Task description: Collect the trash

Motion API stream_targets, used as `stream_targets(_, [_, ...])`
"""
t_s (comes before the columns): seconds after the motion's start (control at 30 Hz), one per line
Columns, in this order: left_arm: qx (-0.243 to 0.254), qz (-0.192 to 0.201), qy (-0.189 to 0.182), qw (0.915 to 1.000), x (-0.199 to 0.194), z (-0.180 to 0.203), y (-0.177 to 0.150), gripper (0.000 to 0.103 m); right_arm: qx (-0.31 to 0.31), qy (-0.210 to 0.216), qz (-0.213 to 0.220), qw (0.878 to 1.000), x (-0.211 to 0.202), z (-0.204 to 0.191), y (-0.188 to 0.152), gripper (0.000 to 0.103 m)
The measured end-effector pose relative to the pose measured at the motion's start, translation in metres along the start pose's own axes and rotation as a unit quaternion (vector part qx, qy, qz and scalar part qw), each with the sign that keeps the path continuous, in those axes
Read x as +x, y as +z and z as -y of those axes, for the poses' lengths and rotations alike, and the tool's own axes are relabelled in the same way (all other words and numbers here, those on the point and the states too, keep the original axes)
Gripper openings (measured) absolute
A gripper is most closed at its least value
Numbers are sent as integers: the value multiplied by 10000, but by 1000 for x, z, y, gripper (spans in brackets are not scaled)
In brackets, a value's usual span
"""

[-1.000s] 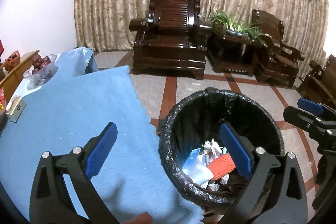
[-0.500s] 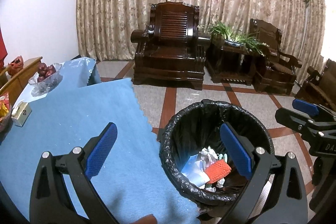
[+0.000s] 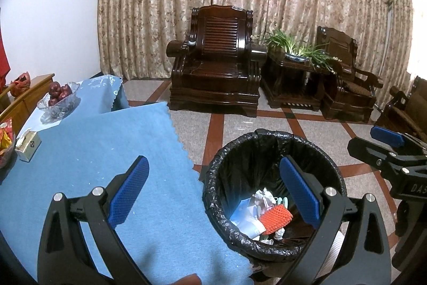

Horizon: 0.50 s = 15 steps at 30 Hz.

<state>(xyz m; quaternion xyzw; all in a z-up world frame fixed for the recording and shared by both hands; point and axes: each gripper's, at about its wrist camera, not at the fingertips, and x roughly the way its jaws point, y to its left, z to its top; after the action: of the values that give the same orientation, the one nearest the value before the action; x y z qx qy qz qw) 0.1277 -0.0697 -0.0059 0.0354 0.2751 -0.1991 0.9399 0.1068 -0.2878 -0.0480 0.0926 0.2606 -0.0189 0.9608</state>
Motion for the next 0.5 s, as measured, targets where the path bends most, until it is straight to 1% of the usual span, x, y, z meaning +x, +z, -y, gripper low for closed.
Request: stream_targets(0.5, [-12,5,-2,10000,-1,1,0,96,1,-6,-8,10000,-1,0,0,97])
